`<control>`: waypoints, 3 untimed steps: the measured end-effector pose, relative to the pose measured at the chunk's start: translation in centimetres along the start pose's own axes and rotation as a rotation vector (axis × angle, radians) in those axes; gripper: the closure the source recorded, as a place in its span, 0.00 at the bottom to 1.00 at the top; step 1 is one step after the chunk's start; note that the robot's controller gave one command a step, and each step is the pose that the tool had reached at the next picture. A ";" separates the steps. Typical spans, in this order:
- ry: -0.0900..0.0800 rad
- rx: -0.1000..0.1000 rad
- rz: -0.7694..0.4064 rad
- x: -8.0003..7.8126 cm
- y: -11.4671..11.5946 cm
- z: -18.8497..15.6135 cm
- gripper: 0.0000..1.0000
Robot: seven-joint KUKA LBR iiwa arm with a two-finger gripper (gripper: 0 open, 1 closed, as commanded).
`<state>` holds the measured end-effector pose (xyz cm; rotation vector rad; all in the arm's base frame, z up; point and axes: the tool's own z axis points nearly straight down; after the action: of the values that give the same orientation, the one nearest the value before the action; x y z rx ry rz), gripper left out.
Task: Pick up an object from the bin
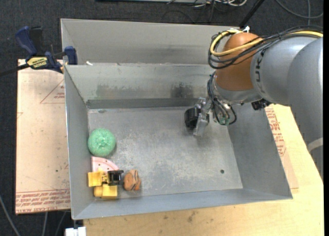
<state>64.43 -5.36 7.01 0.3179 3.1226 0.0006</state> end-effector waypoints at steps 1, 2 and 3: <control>0.000 0.000 0.000 0.0 0.0 0.0 1.00; 0.005 0.000 0.000 0.1 0.0 -0.3 1.00; 0.013 0.001 0.000 0.4 0.0 -2.2 1.00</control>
Offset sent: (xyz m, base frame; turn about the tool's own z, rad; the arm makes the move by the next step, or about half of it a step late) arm 0.0001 0.0000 0.1199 0.0000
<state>64.05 -5.31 9.24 0.3188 3.1360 0.0010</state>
